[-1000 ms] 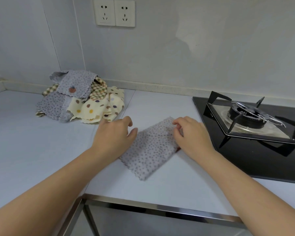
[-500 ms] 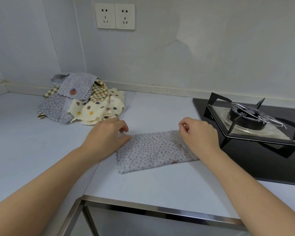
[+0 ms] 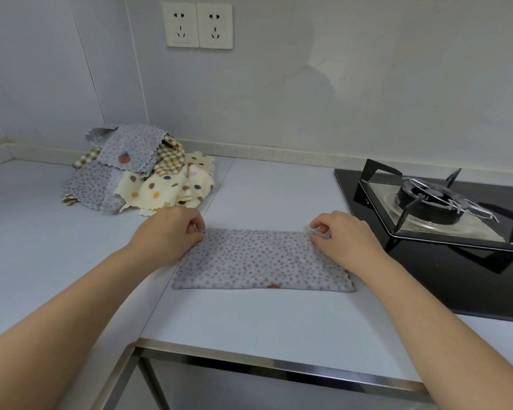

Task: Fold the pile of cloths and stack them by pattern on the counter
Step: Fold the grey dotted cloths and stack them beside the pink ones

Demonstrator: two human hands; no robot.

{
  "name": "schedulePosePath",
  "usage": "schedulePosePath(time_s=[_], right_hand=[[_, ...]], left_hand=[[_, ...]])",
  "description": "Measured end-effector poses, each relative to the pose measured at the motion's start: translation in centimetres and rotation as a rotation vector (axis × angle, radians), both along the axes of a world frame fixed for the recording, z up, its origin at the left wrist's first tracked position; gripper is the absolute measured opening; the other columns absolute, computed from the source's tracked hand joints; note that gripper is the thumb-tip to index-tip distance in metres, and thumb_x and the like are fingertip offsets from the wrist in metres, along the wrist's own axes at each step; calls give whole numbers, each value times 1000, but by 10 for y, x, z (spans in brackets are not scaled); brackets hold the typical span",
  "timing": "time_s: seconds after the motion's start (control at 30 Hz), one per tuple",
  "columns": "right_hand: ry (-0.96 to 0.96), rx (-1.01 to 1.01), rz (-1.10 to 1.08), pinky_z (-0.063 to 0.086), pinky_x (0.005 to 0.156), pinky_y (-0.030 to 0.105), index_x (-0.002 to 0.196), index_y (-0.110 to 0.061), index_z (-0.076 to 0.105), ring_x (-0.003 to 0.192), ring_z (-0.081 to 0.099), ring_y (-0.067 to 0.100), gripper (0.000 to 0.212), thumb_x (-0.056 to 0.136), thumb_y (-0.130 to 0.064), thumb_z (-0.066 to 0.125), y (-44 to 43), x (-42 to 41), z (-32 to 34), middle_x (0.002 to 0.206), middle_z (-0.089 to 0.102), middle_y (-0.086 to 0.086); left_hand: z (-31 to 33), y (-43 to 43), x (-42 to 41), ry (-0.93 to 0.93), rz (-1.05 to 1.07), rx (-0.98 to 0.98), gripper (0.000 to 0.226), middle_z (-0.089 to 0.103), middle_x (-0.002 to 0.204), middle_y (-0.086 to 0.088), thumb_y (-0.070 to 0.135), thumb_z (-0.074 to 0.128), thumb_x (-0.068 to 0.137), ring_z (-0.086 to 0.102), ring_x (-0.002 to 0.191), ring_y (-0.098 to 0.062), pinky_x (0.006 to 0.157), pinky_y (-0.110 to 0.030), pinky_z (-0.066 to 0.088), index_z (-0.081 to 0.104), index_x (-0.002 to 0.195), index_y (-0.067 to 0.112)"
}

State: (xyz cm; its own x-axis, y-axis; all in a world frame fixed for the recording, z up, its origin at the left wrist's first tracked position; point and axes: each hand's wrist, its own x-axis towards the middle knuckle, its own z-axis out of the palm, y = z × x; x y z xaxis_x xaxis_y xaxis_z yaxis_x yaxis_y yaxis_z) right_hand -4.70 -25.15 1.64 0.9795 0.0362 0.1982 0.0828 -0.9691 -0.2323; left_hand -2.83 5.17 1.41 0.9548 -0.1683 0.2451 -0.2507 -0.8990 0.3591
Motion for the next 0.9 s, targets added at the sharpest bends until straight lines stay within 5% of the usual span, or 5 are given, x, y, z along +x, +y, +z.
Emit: schedulePosePath(time_s=[0.23, 0.5, 0.7, 0.9], right_hand=[[-10, 2, -14, 33, 81, 32, 85, -29, 56, 95, 55, 14, 8, 92, -26, 58, 0, -1, 3, 95, 54, -9], [-41, 118, 8, 37, 56, 28, 95, -26, 47, 75, 57, 14, 3, 97, -23, 49, -3, -1, 1, 85, 61, -11], [6, 165, 59, 51, 75, 37, 99, -30, 52, 86, 57, 15, 20, 90, -13, 50, -2, -2, 1, 93, 59, -9], [24, 124, 65, 48, 75, 33, 87, -33, 55, 88, 54, 11, 14, 91, -19, 56, -6, 2, -2, 98, 57, -9]], left_hand=[[-5, -2, 0, 3, -125, -42, 7, 60, 99, 4, 15, 59, 92, 52, 93, -12, 74, -24, 41, 59, 93, 21], [-5, -1, 4, 31, -152, -65, 11, 55, 94, 1, 13, 61, 90, 49, 83, -9, 67, -16, 38, 57, 88, 23], [-3, -3, 0, 18, -163, -128, 19, 55, 82, 8, 4, 61, 88, 47, 71, -5, 62, -9, 37, 54, 81, 21], [-2, -4, 3, 40, -179, -76, 18, 51, 83, 4, 7, 59, 89, 46, 73, -6, 62, -15, 36, 57, 92, 24]])
